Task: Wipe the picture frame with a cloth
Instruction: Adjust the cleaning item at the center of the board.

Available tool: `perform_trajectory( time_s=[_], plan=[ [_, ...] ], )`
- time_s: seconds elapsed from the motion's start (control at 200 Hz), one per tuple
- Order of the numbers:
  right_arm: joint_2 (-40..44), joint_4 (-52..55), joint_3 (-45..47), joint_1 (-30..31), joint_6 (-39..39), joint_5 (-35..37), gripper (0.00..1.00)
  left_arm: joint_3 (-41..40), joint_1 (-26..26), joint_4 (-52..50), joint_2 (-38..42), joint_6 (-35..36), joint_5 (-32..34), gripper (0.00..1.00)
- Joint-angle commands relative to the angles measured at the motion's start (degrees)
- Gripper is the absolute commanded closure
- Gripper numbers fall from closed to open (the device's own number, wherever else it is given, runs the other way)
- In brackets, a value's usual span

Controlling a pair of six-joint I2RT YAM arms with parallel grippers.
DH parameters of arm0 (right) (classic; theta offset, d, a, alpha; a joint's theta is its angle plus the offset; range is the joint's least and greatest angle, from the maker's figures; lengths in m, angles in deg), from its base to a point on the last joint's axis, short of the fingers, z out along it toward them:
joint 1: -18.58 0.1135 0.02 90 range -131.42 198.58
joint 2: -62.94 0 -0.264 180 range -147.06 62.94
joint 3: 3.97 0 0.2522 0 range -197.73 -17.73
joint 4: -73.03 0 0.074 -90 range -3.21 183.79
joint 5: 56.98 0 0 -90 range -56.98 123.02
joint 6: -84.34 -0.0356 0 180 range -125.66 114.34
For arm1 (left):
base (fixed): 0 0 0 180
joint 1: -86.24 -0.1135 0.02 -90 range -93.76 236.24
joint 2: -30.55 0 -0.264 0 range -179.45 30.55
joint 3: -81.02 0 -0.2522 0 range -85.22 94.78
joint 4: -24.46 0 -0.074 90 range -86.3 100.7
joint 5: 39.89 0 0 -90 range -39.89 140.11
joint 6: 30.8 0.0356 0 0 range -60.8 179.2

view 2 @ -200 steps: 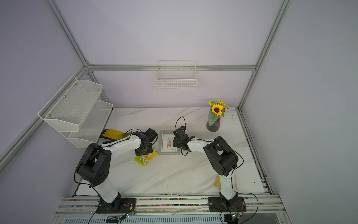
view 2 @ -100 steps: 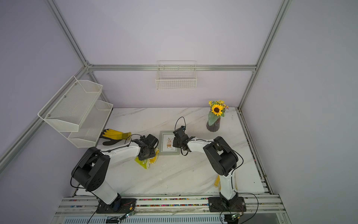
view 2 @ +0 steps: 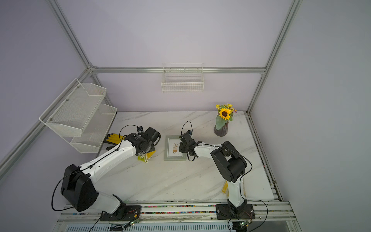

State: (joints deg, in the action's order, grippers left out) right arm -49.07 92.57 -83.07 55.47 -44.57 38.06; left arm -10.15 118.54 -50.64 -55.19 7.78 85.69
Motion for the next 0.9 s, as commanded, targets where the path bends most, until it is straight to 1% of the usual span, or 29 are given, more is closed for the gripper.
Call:
perform_trajectory(
  time_s=[0.0, 0.025, 0.06, 0.12, 0.205, 0.295, 0.44, 0.5, 0.55, 0.6, 0.65, 0.69, 0.74, 0.895],
  plan=[
    [-3.1, 10.3, 3.2, 0.0, 0.0, -2.5, 0.7, 6.6, -0.2, -17.2, -4.3, -0.1, 11.9, 1.0],
    [-3.0, 10.3, 3.3, 0.0, 0.0, -2.6, 0.7, 7.7, -0.2, -19.7, -6.4, -1.1, 12.9, 1.0],
    [-2.7, 10.1, 3.5, 0.0, 0.1, -2.5, 0.7, 9.4, -0.2, -23.5, -9.5, -4.5, 14.0, 0.99],
    [-2.4, 10.0, 4.0, 0.0, 0.0, -2.5, 0.7, 11.2, -0.2, -27.3, -15.8, -5.6, 13.5, 0.97],
    [-1.6, 10.1, 4.4, 0.0, 0.2, -2.2, 0.7, 11.5, 1.1, -27.5, -22.1, -6.3, 10.7, 0.97],
    [-0.7, 10.2, 5.0, 0.0, 0.5, -1.6, 0.7, 10.4, 3.0, -25.3, -24.1, -6.3, 9.0, 0.95],
    [-0.1, 10.3, 5.2, 0.0, 0.5, -1.2, 0.7, 9.8, 3.1, -22.5, -24.7, -4.7, 6.9, 0.94],
    [-0.2, 10.5, 5.1, 0.0, 0.6, -1.1, 0.7, 9.1, 3.6, -19.4, -24.4, -2.7, 5.0, 0.93],
    [-0.5, 10.6, 4.8, 0.0, 0.6, -1.1, 0.7, 7.3, 4.3, -13.5, -23.0, 0.2, 2.3, 0.91],
    [-0.6, 10.6, 4.6, 0.0, 0.6, -1.3, 0.7, 4.8, 4.9, -6.6, -21.2, 3.4, -2.8, 0.9],
    [-0.8, 10.7, 4.3, 0.0, 0.7, -1.3, 0.7, 2.4, 5.1, 0.1, -19.5, 5.5, -7.8, 0.87],
    [-0.9, 10.8, 4.0, 0.0, 0.7, -1.1, 0.7, 0.5, 5.1, 3.7, -18.7, 5.9, -10.5, 0.84],
    [-0.9, 10.9, 3.8, 0.0, 0.7, -1.2, 0.7, -1.1, 5.2, 7.0, -18.2, 5.8, -12.3, 0.77],
    [-0.6, 11.6, 3.2, 0.0, 0.7, -0.8, 0.7, -4.3, 5.2, 13.4, -18.2, 5.4, -16.2, 0.75]
  ],
)
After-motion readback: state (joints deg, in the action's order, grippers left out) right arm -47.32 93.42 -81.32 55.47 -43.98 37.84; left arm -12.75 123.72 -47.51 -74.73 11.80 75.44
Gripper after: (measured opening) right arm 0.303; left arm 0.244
